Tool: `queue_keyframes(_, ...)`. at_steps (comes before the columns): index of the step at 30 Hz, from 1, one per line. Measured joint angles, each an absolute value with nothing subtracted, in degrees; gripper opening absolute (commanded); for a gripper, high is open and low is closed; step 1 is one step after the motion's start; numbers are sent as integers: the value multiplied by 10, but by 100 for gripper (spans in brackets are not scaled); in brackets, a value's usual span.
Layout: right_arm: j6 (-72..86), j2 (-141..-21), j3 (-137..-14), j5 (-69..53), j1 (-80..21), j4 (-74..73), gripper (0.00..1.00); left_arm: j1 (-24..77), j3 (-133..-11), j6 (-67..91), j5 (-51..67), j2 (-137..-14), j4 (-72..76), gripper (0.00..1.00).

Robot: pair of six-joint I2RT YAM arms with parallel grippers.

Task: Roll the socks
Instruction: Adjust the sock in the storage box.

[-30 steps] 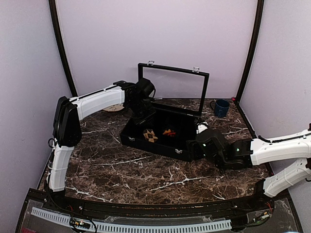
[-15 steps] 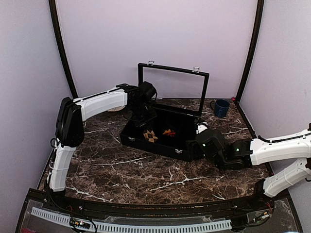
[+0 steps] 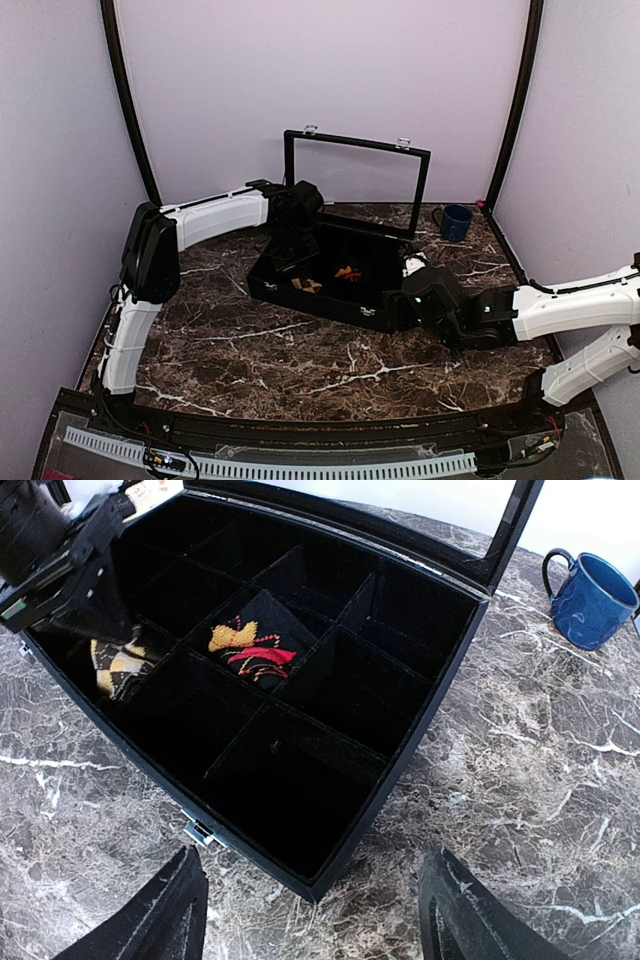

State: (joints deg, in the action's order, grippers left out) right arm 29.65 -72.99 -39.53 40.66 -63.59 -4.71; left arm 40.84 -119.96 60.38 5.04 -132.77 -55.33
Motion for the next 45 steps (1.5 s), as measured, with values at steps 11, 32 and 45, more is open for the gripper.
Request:
queue_keyframes(11,296,-730,-395,405,-634,-47,69,409,-1184,604,36,-1330,-583,0)
queue_keyframes(32,278,-732,-401,402,-634,-47,69,417,-1199,604,47,-1348,-534,11)
queue_keyframes(45,252,-742,-425,402,-632,-43,69,439,-1201,563,26,-1275,-452,26)
